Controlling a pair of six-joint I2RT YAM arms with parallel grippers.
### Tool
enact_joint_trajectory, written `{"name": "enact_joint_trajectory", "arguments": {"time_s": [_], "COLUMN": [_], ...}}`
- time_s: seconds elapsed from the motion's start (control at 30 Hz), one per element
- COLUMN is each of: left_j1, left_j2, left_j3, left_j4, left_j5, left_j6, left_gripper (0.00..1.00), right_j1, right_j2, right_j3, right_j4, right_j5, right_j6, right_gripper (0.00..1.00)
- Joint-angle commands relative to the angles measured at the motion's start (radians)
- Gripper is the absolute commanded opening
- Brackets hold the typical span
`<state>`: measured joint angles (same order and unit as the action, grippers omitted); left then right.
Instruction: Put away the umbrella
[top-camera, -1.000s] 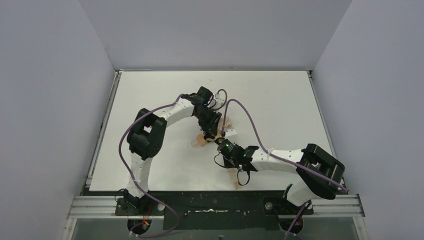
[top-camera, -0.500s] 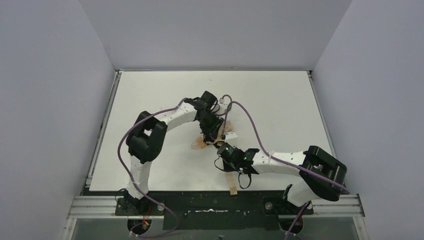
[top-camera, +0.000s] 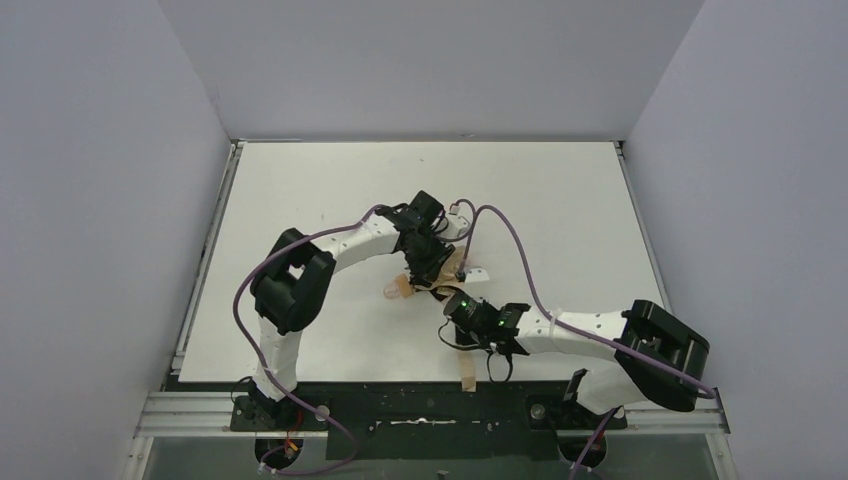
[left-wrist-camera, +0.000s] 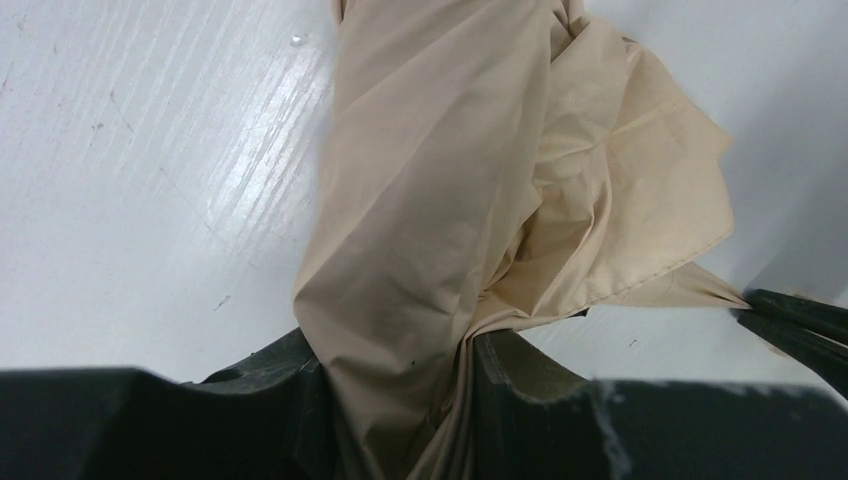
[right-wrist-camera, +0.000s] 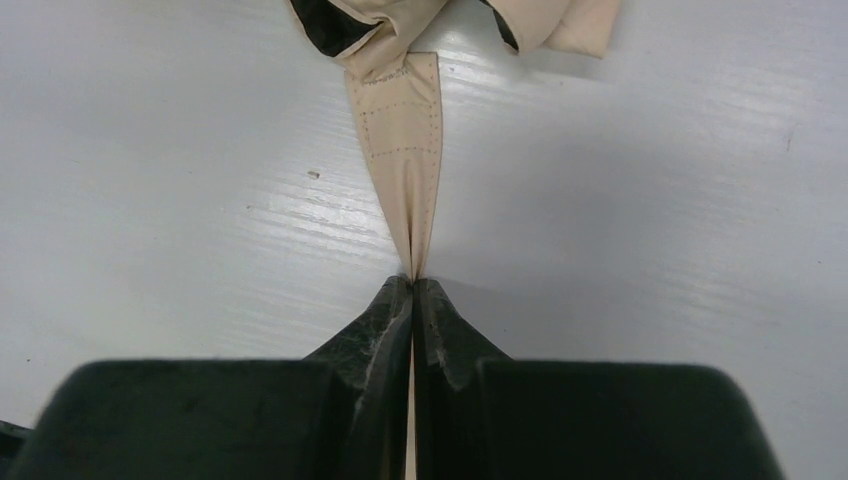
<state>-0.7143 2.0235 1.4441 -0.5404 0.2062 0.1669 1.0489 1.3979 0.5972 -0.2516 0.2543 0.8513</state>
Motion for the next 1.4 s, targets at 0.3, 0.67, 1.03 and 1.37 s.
{"name": "enact_joint_trajectory", "arguments": {"time_s": [0.3,0.67,1.03,1.37], "left_j1": [0.016,-0.023,-0.069,-0.186], "left_j2": [0.054,0.005,-0.033,-0.101], "left_j3": [-0.069,-0.133,-0.138,-0.329], "left_j4": [0.121,0.15,0.176,0.466], "left_j5": [-0.198,-0.169,-0.227,-0.32], "left_j6": [0.107,0.181,0.266,0.497], "left_gripper": [0.0,0.0,0.0,0.0], "right_j1": [0.045,-0.067,-0.607,-0.868], "right_j2": [-0.059,-0.513,-0.522,-0.279], "right_j3": [-0.061,0.121,0.208,0.22], "right_j4": [-0.336,-0.48,-0.244,0.206], "right_j5": [-0.131,0.176,0.006,-0.287], "right_j6": [-0.009,-0.134,-0.387,-0.495], "right_gripper": [0.0,0.58,0.66,0.65]}}
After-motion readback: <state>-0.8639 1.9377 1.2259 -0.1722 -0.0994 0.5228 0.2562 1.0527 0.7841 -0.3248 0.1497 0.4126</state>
